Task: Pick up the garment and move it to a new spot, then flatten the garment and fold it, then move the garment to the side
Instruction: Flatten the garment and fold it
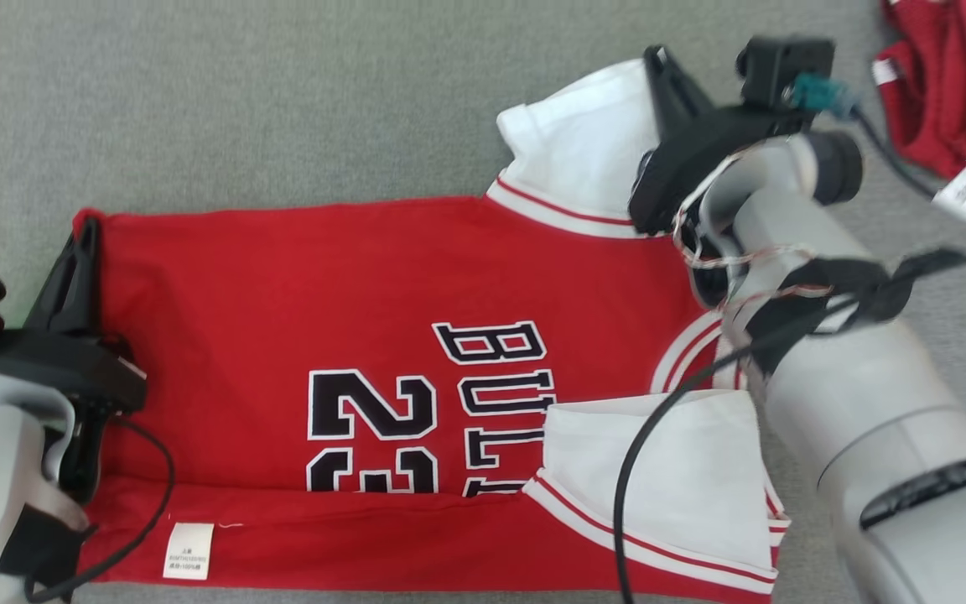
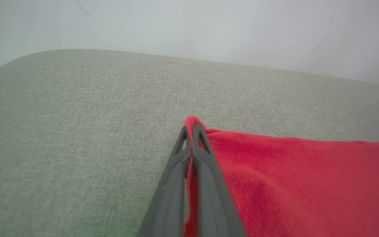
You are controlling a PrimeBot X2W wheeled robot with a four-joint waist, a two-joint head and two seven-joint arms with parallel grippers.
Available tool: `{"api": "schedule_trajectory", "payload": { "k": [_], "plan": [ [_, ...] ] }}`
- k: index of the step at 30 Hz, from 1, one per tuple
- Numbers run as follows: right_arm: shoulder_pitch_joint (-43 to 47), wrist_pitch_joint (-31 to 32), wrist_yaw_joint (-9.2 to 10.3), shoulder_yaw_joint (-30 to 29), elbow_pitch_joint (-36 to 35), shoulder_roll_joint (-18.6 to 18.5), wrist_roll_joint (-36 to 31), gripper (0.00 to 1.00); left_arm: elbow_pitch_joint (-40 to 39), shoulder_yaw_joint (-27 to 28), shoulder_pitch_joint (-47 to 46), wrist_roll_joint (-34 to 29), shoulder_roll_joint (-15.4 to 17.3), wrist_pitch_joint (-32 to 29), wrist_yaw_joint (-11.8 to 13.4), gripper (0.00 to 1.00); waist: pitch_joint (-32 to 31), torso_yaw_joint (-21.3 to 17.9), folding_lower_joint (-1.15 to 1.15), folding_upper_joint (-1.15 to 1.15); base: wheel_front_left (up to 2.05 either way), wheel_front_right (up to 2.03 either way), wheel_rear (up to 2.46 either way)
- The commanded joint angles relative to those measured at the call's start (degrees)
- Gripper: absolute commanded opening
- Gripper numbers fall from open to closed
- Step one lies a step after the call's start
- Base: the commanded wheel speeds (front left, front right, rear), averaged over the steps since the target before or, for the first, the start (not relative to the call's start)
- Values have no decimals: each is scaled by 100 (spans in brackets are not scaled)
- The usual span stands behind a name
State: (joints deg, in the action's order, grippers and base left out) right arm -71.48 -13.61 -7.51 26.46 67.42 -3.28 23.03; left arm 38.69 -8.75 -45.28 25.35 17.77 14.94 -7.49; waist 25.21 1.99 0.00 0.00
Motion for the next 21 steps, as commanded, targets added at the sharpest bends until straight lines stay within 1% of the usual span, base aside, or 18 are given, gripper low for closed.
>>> {"api": "schedule_trajectory", "payload": {
  "k": [1, 5, 9, 11, 12, 17, 21],
  "plan": [
    [222, -71, 4, 160, -210, -14, 152, 0, 9, 46, 141, 15, 69, 18, 5, 0, -168, -122, 0, 0, 0, 0, 0],
    [651, -141, 4, 577, -868, -260, 554, 0, -3, 134, 284, 20, 139, 18, 5, 0, -290, -222, 0, 0, 0, 0, 0],
    [1096, -163, 4, 939, -1587, -605, 965, 0, -38, 221, 446, -8, 142, 18, 7, 0, -396, -293, 0, 0, 0, 0, 0],
    [1324, -167, 4, 1054, -2018, -807, 1115, 0, -68, 270, 520, -25, 140, 18, 11, 0, -447, -326, 0, 0, 0, 0, 0],
    [1324, -167, 4, 1054, -2018, -807, 1115, 0, -68, 270, 520, -25, 140, 18, 11, 0, -447, -326, 0, 0, 0, 0, 0],
    [2024, -160, 4, 1243, -3133, -1237, 1503, 0, -118, 402, 748, -38, 158, 18, 18, 0, -581, -408, 0, 0, 0, 0, 0],
    [2527, -160, 4, 1338, -3713, -1513, 1645, 0, -212, 507, 935, -46, 136, 18, 29, 0, -708, -445, 0, 0, 0, 0, 0]
  ]
}}
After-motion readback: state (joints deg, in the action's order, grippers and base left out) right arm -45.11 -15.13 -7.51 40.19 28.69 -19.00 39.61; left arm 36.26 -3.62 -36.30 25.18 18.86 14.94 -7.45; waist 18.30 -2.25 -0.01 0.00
